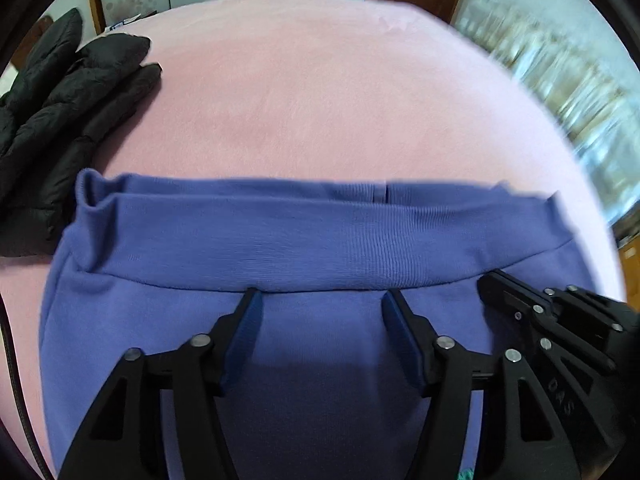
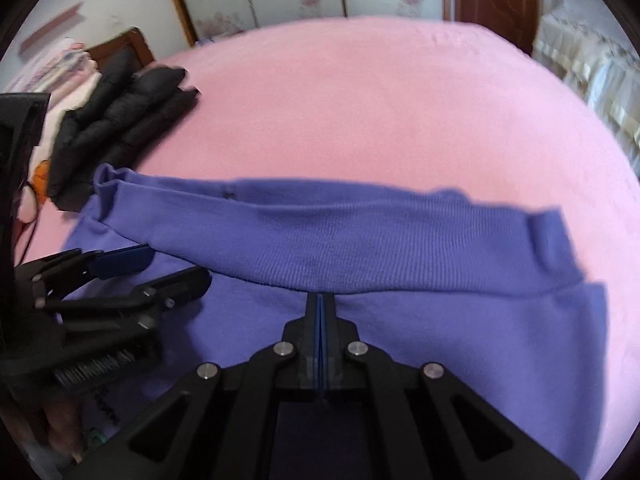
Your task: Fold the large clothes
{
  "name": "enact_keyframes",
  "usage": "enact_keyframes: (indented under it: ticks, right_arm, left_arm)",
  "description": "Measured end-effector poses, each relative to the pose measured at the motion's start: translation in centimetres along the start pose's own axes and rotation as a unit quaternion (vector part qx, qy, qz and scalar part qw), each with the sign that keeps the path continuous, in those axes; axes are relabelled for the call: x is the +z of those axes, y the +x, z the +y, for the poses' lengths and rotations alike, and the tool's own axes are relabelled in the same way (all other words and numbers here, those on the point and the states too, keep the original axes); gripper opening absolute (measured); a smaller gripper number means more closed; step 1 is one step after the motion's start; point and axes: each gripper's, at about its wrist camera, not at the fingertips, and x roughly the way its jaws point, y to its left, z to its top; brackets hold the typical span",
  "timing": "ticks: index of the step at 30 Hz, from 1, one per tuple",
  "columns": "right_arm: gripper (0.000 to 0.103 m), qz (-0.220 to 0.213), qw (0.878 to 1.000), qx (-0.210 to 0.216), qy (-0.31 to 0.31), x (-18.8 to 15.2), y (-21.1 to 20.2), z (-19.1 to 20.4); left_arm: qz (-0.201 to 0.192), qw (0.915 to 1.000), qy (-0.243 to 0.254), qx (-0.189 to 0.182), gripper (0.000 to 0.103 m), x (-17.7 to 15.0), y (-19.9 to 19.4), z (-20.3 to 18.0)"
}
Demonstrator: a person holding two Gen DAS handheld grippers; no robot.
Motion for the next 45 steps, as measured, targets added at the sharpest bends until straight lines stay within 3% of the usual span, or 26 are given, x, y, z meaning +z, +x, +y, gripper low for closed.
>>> enact_keyframes:
  ticks: [4,6,8,11,13,16,18,22,27,32,35,37,39,41,44,45]
  right_arm:
    - [0.000,-0.044,0.998,-0.039,0.004,0.0,-1.8,-1.8]
    - [0.000,-0.044,0.997,-0.063,0.016,-0.2,-1.6,-3.0]
    - [0.000,-0.037,0.994,-0.097,0.042,-0.8,-0.9,-5.3]
    - [0.000,-0.035,0.987,-0.130,0.088,-1.9,-0.6,-8.8]
    - [0.000,-0.041,0.986,-0.116,0.114,-2.8,-0.6,-10.9]
    - [0.000,-0.039,0.987,-0.123,0.096,-3.0,-0.2,-10.7]
    - [0.000,-0.043,0.987,-0.127,0.093,-3.0,-0.6,-10.6]
    - [0.000,-0.057,0.985,-0.121,0.106,-3.7,-0.8,-10.9]
    - [0.000,-0.047,0.986,-0.125,0.104,-3.5,0.1,-10.9]
    - [0.000,-0.029,0.986,-0.134,0.095,-2.9,-0.1,-10.3]
    - [0.002,-0.014,0.986,-0.133,0.095,-2.3,-1.0,-9.6]
    - [0.003,-0.011,0.986,-0.123,0.108,-2.0,-2.3,-9.1]
    - [0.003,-0.013,0.985,-0.112,0.128,-1.8,-4.0,-8.5]
    - [0.003,-0.014,0.984,-0.098,0.145,-1.6,-5.4,-7.7]
    - [0.007,-0.007,0.982,-0.094,0.166,-1.3,-7.5,-5.9]
    - [0.014,-0.004,0.981,-0.095,0.170,-1.2,-7.9,-5.4]
  left_arm:
    - [-0.061,0.9950,-0.059,0.053,0.060,0.5,-3.2,4.6]
    - [-0.048,0.9895,-0.091,0.101,0.060,0.5,-2.4,7.7]
    - [-0.019,0.9863,-0.114,0.118,0.060,0.1,-0.5,10.4]
    - [-0.013,0.9885,-0.101,0.111,0.061,-0.5,0.7,11.2]
    - [-0.018,0.9874,-0.087,0.131,0.061,-0.4,0.7,10.5]
    - [-0.041,0.9837,-0.110,0.136,0.058,-0.6,-0.2,10.9]
    - [-0.060,0.9801,-0.113,0.152,0.050,-1.0,-0.9,11.1]
    - [-0.074,0.9781,-0.113,0.158,0.048,-1.2,-1.4,11.3]
    - [-0.054,0.9794,-0.133,0.142,0.049,-2.3,0.2,12.5]
    - [-0.040,0.9807,-0.102,0.162,0.048,-1.5,0.6,11.9]
    - [-0.028,0.9837,-0.092,0.152,0.049,-1.2,-0.2,11.8]
    - [-0.019,0.9861,-0.086,0.141,0.053,-0.8,-1.4,11.8]
    - [-0.013,0.9858,-0.081,0.146,0.079,-0.5,-2.8,11.7]
    - [-0.024,0.9856,-0.078,0.148,0.088,-0.4,-5.0,11.6]
    - [-0.010,0.9865,-0.072,0.147,0.094,-0.2,-7.3,11.4]
    - [0.002,0.9862,-0.070,0.150,0.094,-0.2,-8.0,11.4]
